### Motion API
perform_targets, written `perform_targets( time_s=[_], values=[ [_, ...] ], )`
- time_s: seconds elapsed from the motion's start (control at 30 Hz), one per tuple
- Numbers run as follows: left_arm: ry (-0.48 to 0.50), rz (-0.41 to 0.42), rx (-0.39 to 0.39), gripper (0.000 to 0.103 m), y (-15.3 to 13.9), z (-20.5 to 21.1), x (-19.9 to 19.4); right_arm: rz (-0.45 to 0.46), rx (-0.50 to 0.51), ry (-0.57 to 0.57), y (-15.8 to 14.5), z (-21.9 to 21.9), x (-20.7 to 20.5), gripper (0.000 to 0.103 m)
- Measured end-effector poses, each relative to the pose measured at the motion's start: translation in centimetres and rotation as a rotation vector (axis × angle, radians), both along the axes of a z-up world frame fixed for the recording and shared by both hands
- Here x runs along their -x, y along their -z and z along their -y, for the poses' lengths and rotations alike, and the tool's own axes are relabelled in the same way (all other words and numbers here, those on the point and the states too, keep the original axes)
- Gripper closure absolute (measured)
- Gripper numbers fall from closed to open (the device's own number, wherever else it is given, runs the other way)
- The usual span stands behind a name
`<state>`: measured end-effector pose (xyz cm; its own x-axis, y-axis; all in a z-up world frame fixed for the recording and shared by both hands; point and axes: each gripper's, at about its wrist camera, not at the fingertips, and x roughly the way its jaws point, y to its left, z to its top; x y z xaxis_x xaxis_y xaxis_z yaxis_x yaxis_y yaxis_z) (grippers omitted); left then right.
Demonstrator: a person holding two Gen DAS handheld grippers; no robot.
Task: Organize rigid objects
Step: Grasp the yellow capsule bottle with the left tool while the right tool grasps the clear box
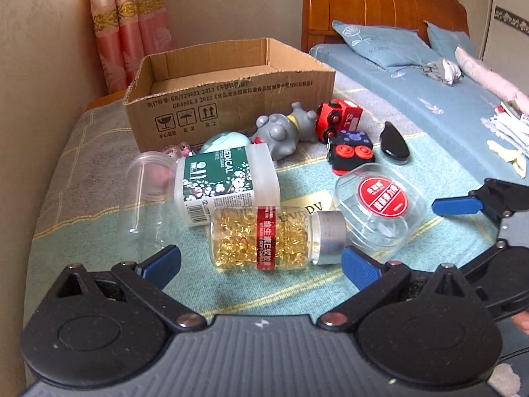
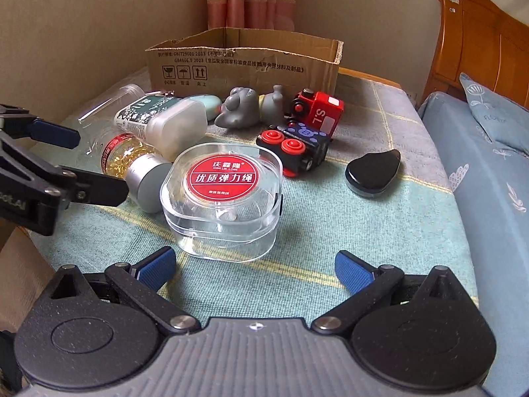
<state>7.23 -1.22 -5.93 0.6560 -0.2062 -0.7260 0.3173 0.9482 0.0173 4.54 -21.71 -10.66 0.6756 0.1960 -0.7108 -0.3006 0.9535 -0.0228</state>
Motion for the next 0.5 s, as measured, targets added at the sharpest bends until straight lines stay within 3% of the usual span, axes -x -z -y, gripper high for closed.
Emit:
perform_targets(
  time_s=[0.5],
  values=[
    [0.011, -0.015, 0.001, 0.001, 0.7, 1.6, -1.7, 0.03, -0.008, -0.04, 0.2, 0.3, 0.1, 0.0]
  ],
)
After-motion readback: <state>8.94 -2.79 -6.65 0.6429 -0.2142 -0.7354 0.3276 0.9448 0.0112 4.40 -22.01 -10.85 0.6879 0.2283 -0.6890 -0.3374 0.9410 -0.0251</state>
